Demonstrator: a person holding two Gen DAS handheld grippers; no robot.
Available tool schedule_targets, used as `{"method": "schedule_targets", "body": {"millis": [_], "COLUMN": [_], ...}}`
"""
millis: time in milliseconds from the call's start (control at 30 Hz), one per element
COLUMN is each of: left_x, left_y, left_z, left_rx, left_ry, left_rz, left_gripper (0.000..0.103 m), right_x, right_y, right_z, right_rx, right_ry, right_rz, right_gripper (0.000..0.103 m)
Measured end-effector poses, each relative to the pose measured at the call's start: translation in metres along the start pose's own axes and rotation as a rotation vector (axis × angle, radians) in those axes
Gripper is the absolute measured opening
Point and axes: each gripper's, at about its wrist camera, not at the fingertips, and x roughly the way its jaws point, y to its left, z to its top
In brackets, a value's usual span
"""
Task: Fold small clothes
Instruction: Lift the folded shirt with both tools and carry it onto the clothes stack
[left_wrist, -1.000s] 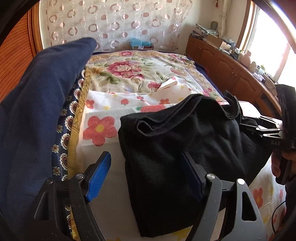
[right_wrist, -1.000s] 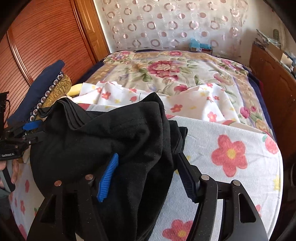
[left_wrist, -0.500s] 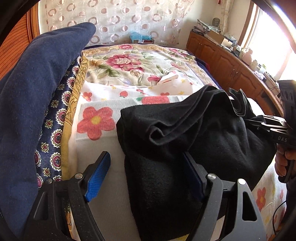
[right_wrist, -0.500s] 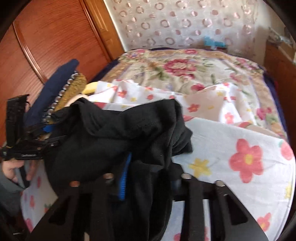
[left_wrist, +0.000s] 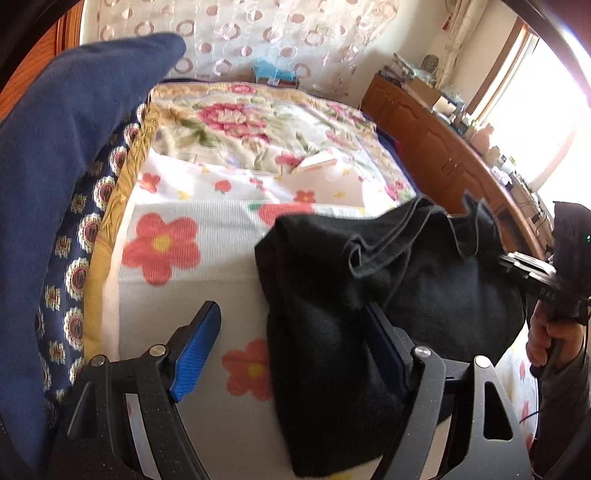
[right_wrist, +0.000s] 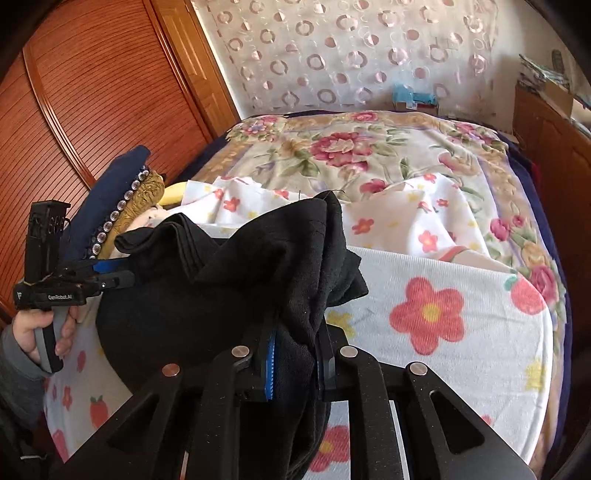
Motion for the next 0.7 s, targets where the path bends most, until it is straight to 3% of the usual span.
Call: {"method": "schedule_targets", "body": {"millis": [100, 200, 233, 333, 700], "left_x": [0.003, 0.007, 0.008, 0.003, -0.110], "left_y": [0.001, 0.000, -0.001, -0.009, -0.031], "left_z": [0.005, 0.007, 0.007, 0.003, -0.015], "left_rx": [-0.015, -0.010, -0.005, 0.022, 0.097], "left_ry": [-0.011, -0.007, 0.000, -0.002, -0.292], "left_rz": [-0.005, -0.037, -0.056, -0.068, -0.098], "left_gripper": [0.073, 0.053, 0.036, 0.011, 0.008], "right_x": [0.009, 0.014, 0.015, 0.008, -0.066], "right_y": [-0.004, -0.006, -0.007, -0.004, 0.056], "right_z": [-0.001, 0.004, 0.004, 0.006, 0.027], "right_rx": [0.021, 0.057, 0.066, 0.045, -0.113], "right_ry": [0.010, 0.018, 0.012, -0.024, -0.257], "right_rz": [0.013, 0.046, 0.055, 0.059, 0.051], "right_gripper": [0.016, 0.016, 0.016, 0.015, 0.014]}}
